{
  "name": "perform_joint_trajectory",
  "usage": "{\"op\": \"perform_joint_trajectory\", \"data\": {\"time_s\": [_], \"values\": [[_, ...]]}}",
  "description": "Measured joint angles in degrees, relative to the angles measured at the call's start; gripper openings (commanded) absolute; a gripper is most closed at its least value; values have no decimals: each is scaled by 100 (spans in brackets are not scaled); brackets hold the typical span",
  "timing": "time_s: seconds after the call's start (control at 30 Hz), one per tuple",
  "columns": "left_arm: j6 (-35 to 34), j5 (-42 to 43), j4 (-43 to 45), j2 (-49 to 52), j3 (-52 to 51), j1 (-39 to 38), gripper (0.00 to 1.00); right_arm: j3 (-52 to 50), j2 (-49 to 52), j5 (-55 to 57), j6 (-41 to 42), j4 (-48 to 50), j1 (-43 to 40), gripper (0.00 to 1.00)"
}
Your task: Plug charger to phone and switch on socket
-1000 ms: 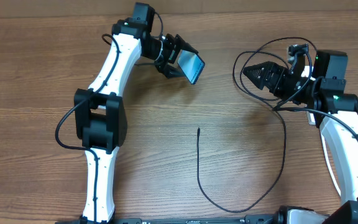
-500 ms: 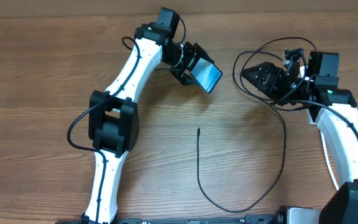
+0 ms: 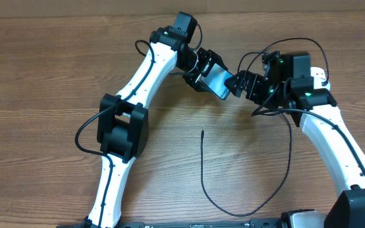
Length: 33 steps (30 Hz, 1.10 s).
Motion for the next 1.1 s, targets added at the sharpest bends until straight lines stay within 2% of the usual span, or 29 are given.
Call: {"op": "perform_joint_trajectory", "data": {"time_s": [0.37, 0.87, 1.1], "values": [[-435, 162, 61, 0, 0, -173, 4, 0, 0, 308, 90, -2, 70, 100], [-616, 326, 286, 0, -2, -472, 4, 0, 304, 367, 428, -70, 68, 99], [-671, 326, 328, 0, 0, -586, 4, 0, 306, 470, 444, -79, 70, 76]]}}
